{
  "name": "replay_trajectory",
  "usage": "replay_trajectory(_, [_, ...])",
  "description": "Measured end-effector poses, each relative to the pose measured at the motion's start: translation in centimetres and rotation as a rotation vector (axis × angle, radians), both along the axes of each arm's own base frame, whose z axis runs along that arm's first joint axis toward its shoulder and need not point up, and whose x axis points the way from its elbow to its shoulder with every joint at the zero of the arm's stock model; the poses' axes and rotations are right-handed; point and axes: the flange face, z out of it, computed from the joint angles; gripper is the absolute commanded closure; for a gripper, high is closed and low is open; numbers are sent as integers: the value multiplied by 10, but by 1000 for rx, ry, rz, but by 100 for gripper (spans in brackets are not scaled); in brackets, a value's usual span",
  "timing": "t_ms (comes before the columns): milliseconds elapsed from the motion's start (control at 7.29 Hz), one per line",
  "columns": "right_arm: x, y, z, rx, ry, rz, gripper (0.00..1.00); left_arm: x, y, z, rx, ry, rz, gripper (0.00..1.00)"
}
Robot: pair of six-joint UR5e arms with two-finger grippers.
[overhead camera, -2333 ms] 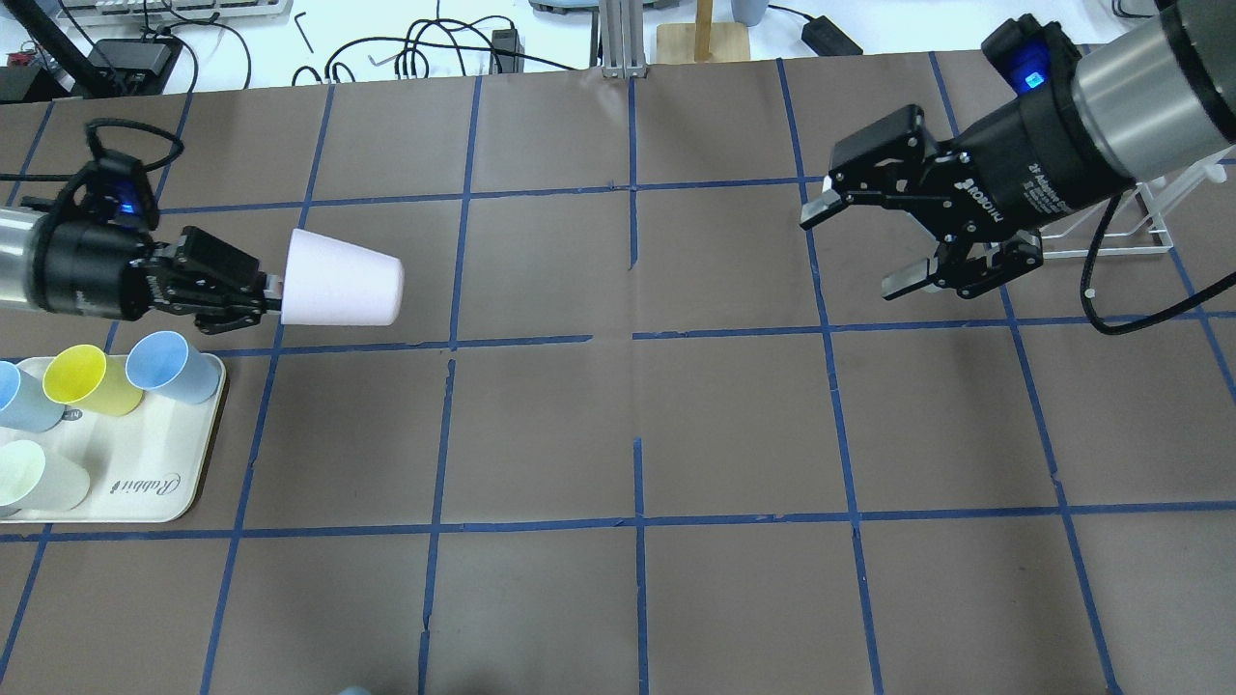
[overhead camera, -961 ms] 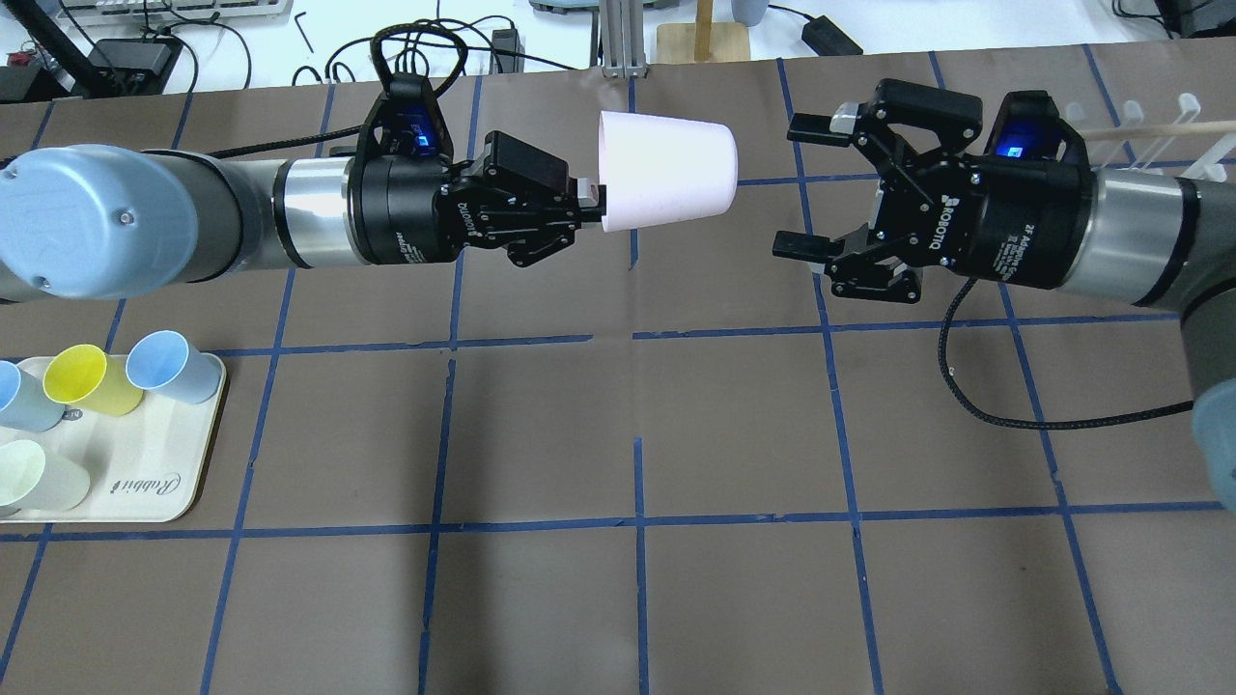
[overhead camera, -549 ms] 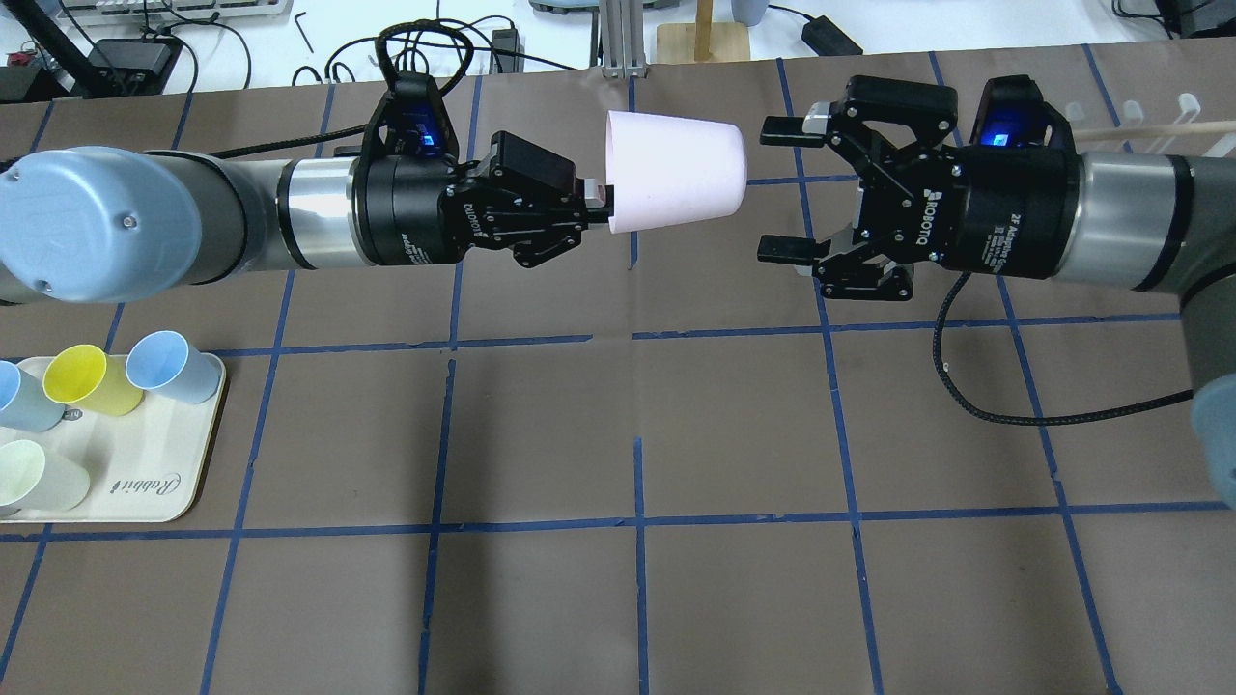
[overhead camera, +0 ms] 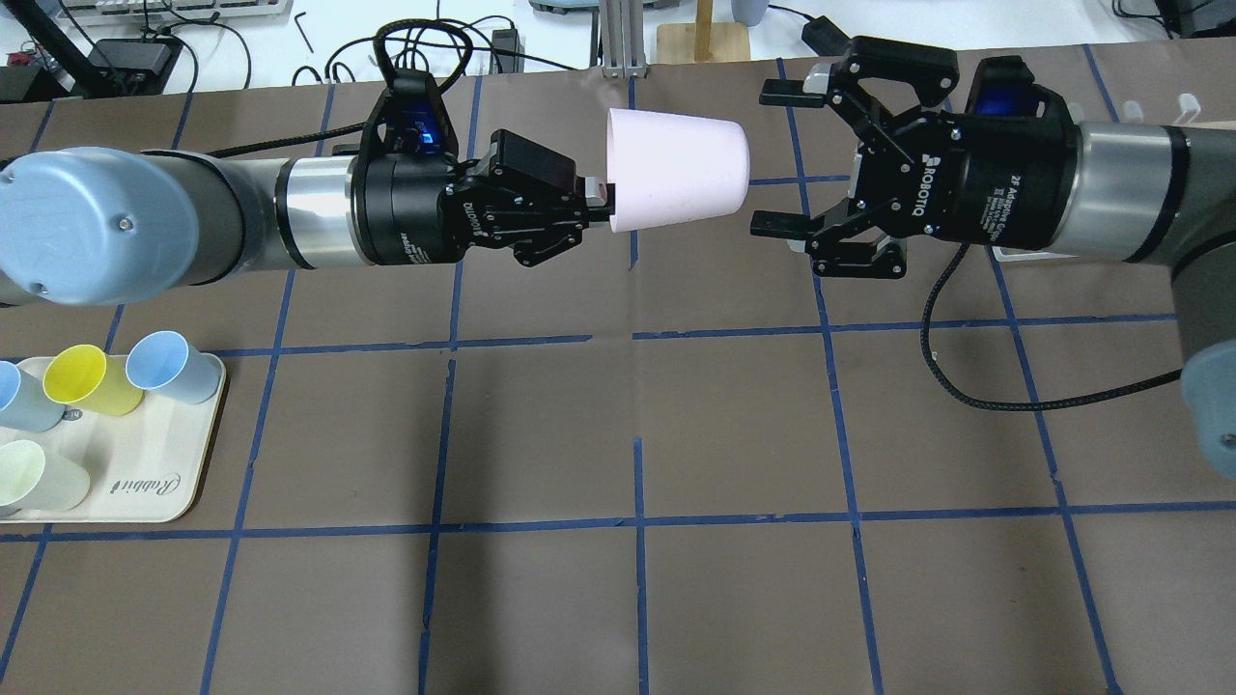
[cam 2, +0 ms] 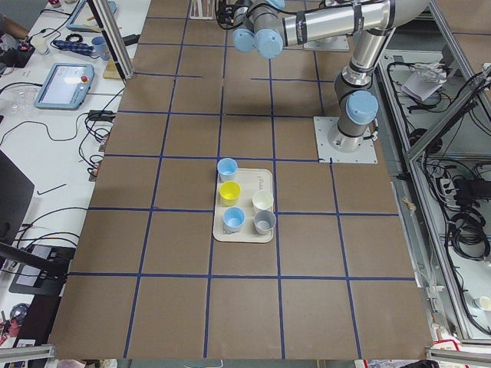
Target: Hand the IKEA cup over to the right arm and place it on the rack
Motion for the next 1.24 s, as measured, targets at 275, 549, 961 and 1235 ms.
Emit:
replay_trajectory(275, [7,-1,-1,12,-14,17,0,-2,1,1,1,5,2,100])
replay_trajectory(549, [14,0,1,24,-46,29,2,-10,3,3,-2,18,1,100])
replay_trajectory(961, [15,-1,4,62,-67,26,29,-14,4,4,-2,24,0,100])
replay_trajectory(1235, [15,0,5,65,-67,26,32,-14,4,4,-3,24,0,100])
